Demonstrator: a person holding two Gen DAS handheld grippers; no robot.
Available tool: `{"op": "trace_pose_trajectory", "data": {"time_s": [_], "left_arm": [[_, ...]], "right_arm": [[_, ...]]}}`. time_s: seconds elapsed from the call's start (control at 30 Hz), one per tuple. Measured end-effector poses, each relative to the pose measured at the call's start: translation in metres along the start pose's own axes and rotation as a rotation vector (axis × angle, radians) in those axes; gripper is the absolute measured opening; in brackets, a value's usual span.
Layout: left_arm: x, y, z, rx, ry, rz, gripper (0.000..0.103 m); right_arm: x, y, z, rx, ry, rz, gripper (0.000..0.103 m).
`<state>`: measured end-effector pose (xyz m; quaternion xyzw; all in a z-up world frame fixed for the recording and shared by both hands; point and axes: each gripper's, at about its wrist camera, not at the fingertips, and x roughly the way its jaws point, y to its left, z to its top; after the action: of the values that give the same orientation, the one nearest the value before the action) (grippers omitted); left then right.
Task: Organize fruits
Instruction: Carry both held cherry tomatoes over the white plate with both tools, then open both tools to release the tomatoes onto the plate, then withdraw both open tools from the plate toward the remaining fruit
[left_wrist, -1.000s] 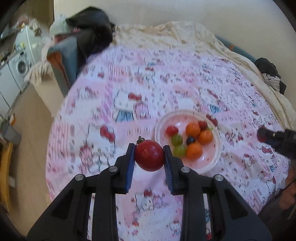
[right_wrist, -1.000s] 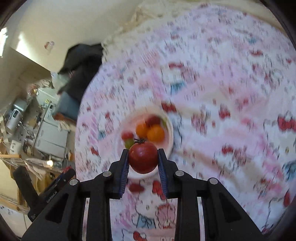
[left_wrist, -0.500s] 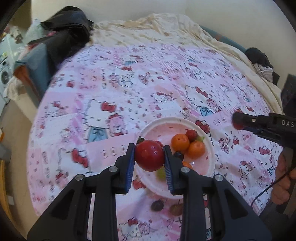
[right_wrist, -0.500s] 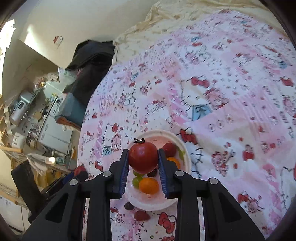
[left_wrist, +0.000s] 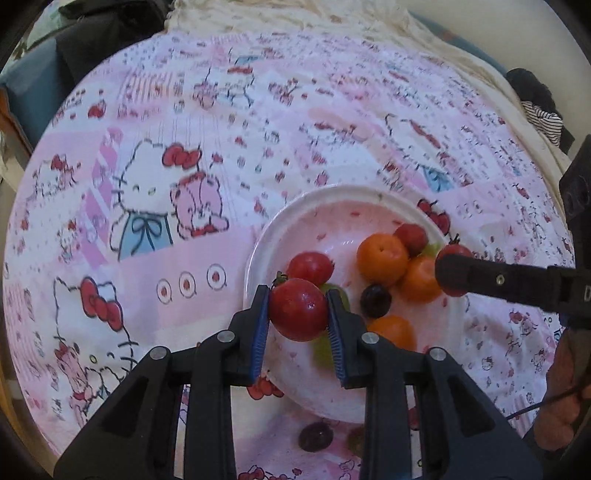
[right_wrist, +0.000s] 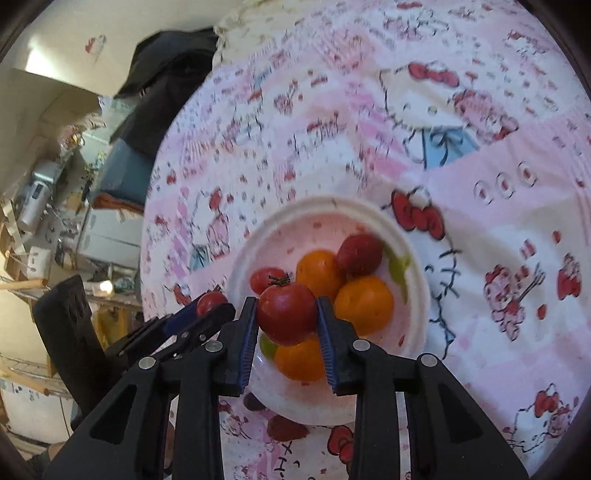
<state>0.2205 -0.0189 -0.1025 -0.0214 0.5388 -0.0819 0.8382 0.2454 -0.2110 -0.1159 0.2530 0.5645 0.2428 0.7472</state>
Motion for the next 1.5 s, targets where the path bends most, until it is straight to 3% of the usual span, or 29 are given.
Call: {"op": "trace_pose_trajectory", "data": {"time_s": [0.33,0.37,0.4,0.43,0.47,0.5,0.87,1.13,1.5], "left_arm": [[0.010,0.000,-0.003,-0.006,0.036,0.001,0.027],[0.011,-0.001,-0.003,-0.004,0.049,0.003,0.030],[0.012,-0.001,-0.003,-0.005,0.057,0.002,0.036],[0.011,-0.001,-0.003,-0.005,0.059,-0.003,0.056],[0.009,-0.002,-0.004,-0.010,0.054,-0.008,0.073],[0.006,-0.002,-0.004,-0.012,0.041,-0.003,0.076],[-0.019,-0.002,-0.004,0.021,-0.033,0.052,0.077],[-0.040,0.008,-0.007,-0.025,-0.077,0.076,0.077],[-0.068,0.013,-0.023,-0.054,-0.110,0.079,0.077]], "right_arm": [[0.026,0.007,0.003,0.051,0.046,0.037,0.035],[0.026,0.008,0.004,0.052,0.044,0.033,0.040],[0.024,0.008,0.004,0.052,0.034,0.027,0.046],[0.021,0.007,0.005,0.058,0.022,0.032,0.066],[0.018,0.005,0.005,0.068,0.010,0.040,0.077],[0.012,0.003,0.006,0.080,-0.014,0.040,0.077],[-0.016,0.011,0.012,0.035,-0.083,0.032,0.077],[-0.031,0.009,0.004,0.039,-0.111,0.017,0.077],[-0.056,0.016,-0.020,-0.018,-0.150,-0.065,0.077]]}}
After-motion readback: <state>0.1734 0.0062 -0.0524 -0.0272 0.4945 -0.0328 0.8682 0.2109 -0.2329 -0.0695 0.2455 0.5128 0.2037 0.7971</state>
